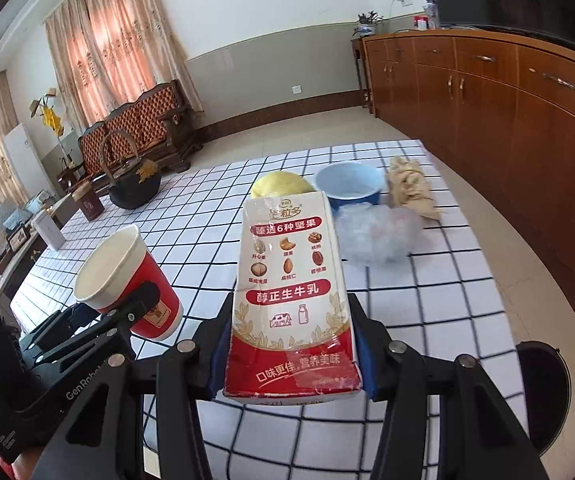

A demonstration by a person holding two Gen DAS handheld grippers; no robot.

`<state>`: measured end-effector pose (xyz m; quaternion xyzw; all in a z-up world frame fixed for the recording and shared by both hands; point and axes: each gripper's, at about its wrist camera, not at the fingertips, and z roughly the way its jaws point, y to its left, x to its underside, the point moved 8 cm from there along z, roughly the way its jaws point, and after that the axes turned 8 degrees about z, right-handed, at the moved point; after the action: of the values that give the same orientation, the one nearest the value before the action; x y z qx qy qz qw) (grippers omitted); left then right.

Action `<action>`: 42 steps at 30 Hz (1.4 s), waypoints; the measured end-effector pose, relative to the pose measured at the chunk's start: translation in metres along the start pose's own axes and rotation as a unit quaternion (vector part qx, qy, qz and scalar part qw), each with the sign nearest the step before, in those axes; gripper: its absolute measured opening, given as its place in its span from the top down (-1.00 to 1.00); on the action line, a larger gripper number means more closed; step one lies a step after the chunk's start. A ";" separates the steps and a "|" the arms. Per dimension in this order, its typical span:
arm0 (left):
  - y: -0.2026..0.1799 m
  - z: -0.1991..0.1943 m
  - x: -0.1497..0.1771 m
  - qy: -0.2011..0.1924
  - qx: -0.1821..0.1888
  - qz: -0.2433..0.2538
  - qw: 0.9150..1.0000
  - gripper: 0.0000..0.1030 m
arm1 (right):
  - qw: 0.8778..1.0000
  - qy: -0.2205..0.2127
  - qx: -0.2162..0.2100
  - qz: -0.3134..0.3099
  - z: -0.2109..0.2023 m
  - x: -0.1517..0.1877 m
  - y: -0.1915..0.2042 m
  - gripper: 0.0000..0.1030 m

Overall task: Collect trash
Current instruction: 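Carry the cup and carton over the black bin with both tools, then open both tools to drop the cup and carton into the bin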

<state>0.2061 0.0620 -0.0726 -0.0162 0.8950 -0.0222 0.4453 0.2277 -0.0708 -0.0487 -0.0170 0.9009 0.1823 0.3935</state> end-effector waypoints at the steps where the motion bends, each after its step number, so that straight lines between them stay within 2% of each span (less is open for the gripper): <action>1: -0.007 -0.001 -0.001 0.000 0.005 0.003 1.000 -0.14 | 1.000 -0.004 0.002 0.005 -0.007 0.000 -0.007 -0.03; 12: -0.104 -0.004 -0.001 0.009 0.073 0.048 0.996 -0.14 | 0.997 -0.037 0.041 0.056 -0.065 -0.003 -0.092 -0.03; 26: -0.238 0.003 0.016 0.043 0.163 0.104 0.980 -0.14 | 0.983 -0.050 0.119 0.134 -0.122 0.012 -0.232 -0.03; 36: -0.330 0.018 0.029 0.081 0.215 0.131 0.964 -0.14 | 0.968 -0.026 0.180 0.174 -0.134 0.024 -0.327 -0.03; 42: -0.369 0.039 0.053 0.116 0.220 0.146 0.958 -0.14 | 0.957 0.025 0.210 0.200 -0.114 0.044 -0.378 -0.03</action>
<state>0.2091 -0.3103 -0.1185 0.2155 0.9060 -0.1548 0.3298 0.1826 -0.4574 -0.1282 0.2423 0.9134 0.0634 0.3210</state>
